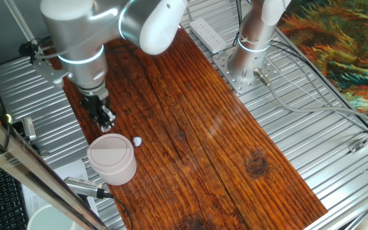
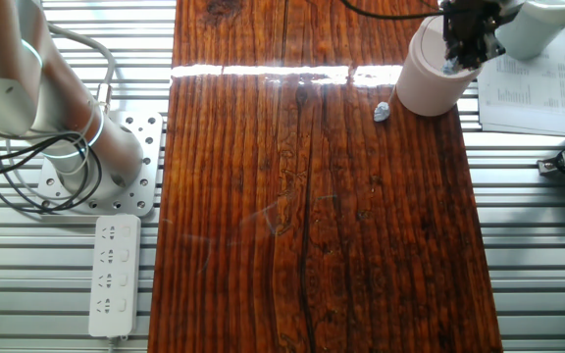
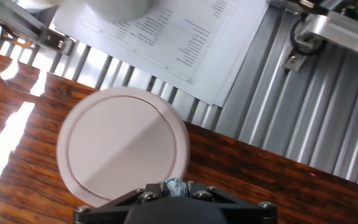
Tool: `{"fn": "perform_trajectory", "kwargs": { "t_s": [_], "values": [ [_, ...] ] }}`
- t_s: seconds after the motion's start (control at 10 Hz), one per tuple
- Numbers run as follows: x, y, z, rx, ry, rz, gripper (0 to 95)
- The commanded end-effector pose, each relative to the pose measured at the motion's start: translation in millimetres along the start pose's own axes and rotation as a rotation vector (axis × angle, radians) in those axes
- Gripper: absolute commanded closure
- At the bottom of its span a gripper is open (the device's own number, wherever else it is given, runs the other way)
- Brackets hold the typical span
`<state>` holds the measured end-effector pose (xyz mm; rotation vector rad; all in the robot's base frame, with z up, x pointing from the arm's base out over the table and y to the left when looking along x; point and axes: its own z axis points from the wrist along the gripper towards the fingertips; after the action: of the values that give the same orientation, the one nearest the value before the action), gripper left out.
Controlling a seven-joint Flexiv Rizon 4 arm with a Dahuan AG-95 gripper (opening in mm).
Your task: Put the garbage in the trash can
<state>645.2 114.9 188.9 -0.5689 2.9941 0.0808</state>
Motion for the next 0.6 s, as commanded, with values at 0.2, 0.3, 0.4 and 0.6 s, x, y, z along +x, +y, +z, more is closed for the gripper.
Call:
{"fn": "perform_trajectory", "kwargs": {
  "t_s": [0.2,0.3,0.4,0.6],
  "values": [
    [-4.1,9.8,6.0,0.003,-0.012,0.012,95.0],
    [-5.6,13.5,7.3,0.005,-0.016,0.013,95.0],
    [-7.1,15.4,10.9,0.007,-0.018,0.016,95.0],
    [-11.7,18.3,19.4,0.009,-0.025,0.017,95.0]
  ]
}}
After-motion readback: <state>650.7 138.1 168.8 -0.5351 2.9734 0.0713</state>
